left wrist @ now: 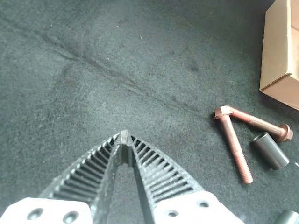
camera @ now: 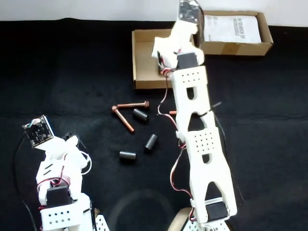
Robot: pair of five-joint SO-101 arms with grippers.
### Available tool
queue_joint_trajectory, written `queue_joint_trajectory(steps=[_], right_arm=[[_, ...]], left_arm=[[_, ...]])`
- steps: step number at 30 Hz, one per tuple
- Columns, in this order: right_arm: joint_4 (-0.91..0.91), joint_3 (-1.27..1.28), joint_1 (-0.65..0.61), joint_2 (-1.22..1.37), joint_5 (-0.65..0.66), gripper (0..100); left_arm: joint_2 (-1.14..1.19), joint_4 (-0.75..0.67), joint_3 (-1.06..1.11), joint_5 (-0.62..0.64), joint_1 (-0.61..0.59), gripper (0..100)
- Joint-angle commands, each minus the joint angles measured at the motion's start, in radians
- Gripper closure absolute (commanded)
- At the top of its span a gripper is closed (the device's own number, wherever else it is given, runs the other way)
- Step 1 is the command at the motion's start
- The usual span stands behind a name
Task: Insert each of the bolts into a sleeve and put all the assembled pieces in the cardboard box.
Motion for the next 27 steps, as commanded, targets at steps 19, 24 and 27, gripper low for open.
queue_joint_trajectory(steps=[19,24,27], right_arm=[[0.397,-0.12,-0.048,-0.526,0.14,98.7],[0.397,0.05,-0.077,-0.687,0.176,98.7],[0.397,0.289,-0.087,-0.829,0.175,98.7]], left_arm=[[-0.03,0.002,0.019,0.005,-0.01,99],[-0.03,0.002,0.019,0.005,-0.012,99],[-0.03,0.002,0.019,0.005,-0.012,99]])
